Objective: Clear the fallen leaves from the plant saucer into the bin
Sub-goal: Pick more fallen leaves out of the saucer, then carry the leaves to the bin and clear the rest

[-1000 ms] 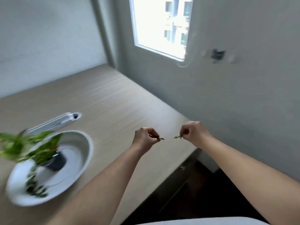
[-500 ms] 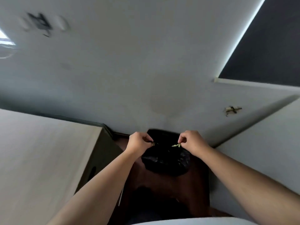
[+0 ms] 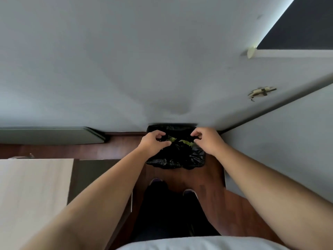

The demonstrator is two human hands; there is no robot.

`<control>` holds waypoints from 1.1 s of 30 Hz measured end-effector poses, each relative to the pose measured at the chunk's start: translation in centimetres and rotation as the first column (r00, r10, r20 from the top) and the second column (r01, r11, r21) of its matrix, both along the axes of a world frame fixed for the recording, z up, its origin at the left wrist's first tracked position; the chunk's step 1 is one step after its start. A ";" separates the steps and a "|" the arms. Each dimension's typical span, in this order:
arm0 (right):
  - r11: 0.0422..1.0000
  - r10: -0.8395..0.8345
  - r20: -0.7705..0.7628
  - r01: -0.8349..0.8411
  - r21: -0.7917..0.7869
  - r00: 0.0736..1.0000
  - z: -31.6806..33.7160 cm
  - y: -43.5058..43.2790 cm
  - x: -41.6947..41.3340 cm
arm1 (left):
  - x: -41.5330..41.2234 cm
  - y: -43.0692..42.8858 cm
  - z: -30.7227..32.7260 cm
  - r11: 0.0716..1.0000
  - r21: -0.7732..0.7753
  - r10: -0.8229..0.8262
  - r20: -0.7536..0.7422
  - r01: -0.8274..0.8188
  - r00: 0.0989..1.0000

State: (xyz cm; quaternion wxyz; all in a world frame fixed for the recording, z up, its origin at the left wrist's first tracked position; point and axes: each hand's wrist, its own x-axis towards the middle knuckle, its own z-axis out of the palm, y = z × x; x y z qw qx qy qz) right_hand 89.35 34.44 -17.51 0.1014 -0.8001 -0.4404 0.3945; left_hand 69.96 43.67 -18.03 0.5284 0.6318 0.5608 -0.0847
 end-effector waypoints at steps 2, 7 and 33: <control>0.999 -0.038 0.004 0.038 0.002 0.999 0.0 -0.2 0.3 | -0.4 0.6 0.0 1.000 -0.015 0.001 -0.012 -0.002 1.000; 0.995 -0.091 -0.010 0.092 0.045 0.996 2.4 -0.5 0.4 | -1.8 0.7 2.0 0.998 0.049 0.044 -0.048 -0.042 0.998; 0.208 0.966 0.058 -0.888 0.410 0.253 21.0 -9.8 -49.3 | -45.9 -38.9 20.7 0.154 0.605 0.976 0.028 -0.781 0.214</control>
